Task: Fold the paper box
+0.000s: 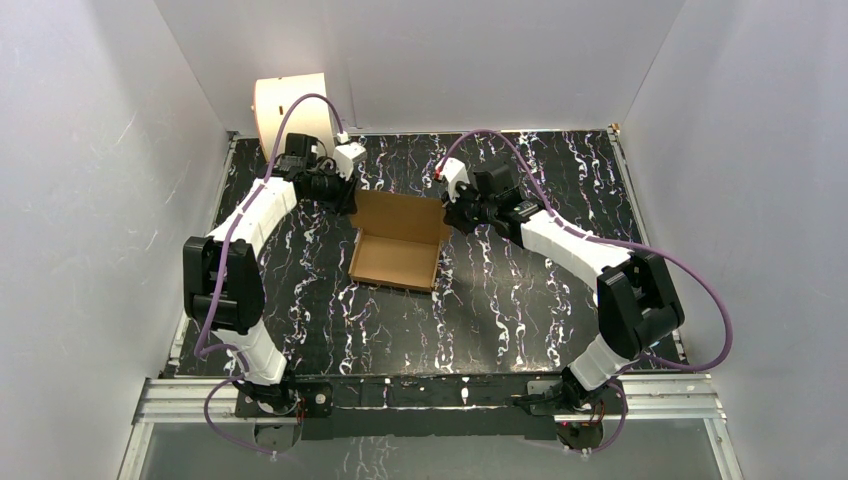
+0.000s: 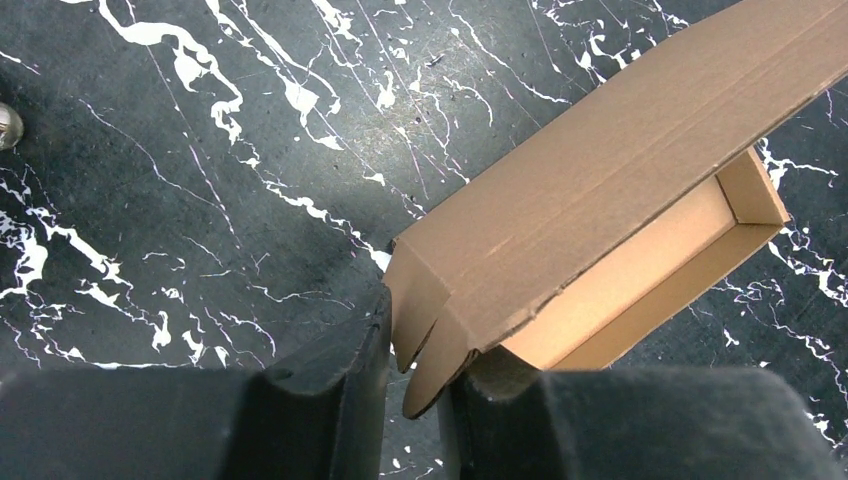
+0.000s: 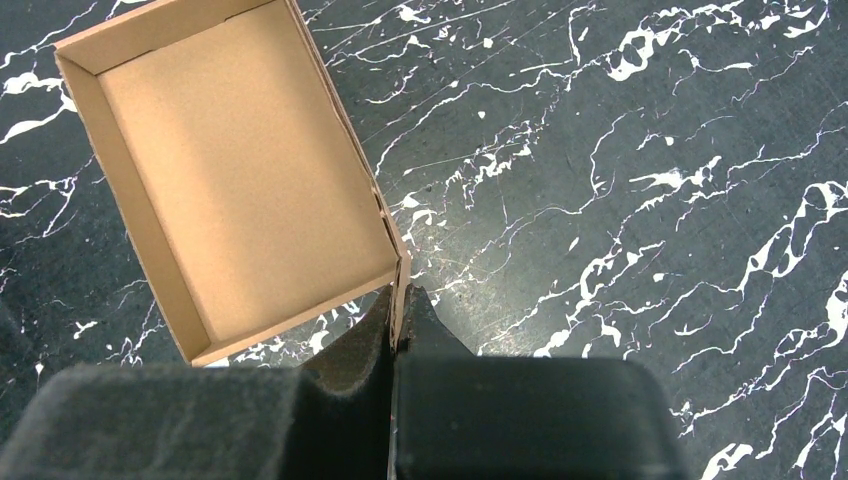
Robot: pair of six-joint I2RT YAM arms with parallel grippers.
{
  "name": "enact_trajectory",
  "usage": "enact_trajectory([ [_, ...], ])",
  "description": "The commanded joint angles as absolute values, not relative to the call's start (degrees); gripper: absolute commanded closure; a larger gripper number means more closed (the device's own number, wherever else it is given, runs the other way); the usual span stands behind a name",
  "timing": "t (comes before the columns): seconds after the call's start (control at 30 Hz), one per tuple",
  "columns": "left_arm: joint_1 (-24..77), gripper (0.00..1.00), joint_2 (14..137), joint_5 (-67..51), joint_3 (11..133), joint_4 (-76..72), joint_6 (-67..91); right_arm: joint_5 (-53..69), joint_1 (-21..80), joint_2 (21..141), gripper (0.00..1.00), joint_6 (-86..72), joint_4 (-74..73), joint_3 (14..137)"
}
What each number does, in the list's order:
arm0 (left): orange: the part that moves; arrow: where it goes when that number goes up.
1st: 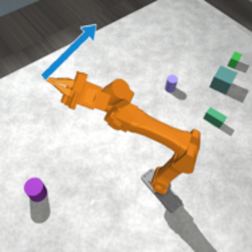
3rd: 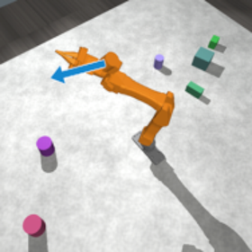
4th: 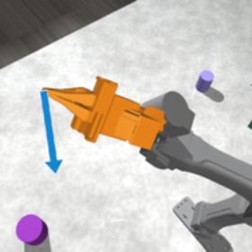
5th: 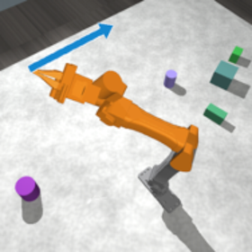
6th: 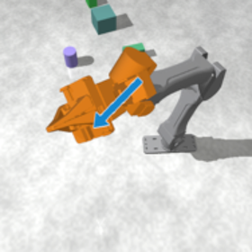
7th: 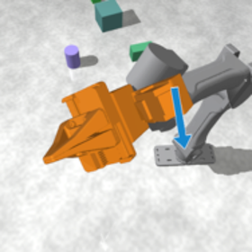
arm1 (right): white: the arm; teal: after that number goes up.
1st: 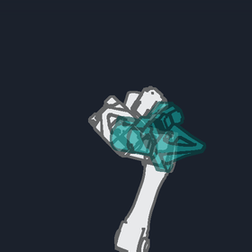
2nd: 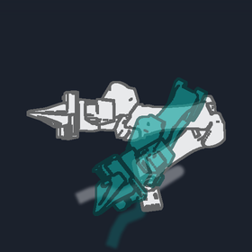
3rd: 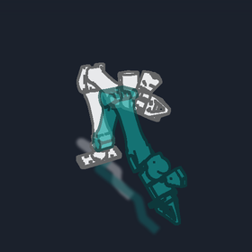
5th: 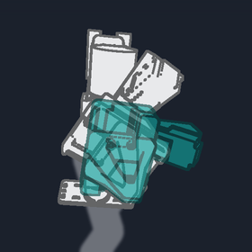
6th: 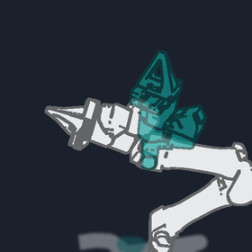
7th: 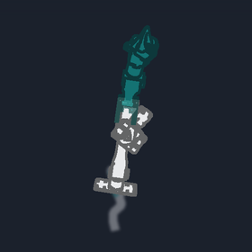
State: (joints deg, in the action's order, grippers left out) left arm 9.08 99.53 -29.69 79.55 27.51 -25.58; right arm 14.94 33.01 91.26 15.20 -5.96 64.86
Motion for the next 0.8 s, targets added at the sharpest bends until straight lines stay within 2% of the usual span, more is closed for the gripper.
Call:
enact_trajectory([
  [0.0, 9.05, 0.83, 96.82, -31.47, 80.46, 28.78, -26.66, 15.06, 33.10, 91.46, 1.00, 15.80, -4.31, 67.83],
  [0.13, 9.05, 0.95, 97.03, -32.63, 80.67, 29.17, -25.14, 14.82, 33.13, 91.90, 1.00, 14.34, -4.32, 68.28],
  [0.2, 9.32, 0.97, 96.72, -32.25, 80.78, 28.72, -22.42, 13.05, 33.09, 92.48, 1.00, 12.56, -4.38, 68.70],
  [0.43, 11.15, 0.94, 93.17, -25.72, 76.70, 22.52, -6.88, 5.26, 33.78, 91.90, 1.00, 2.53, -4.49, 69.34],
  [0.77, 19.94, 0.95, 89.62, -5.79, 71.08, 14.78, 11.54, -11.94, 36.83, 93.15, 1.00, -8.14, -0.53, 69.30],
])
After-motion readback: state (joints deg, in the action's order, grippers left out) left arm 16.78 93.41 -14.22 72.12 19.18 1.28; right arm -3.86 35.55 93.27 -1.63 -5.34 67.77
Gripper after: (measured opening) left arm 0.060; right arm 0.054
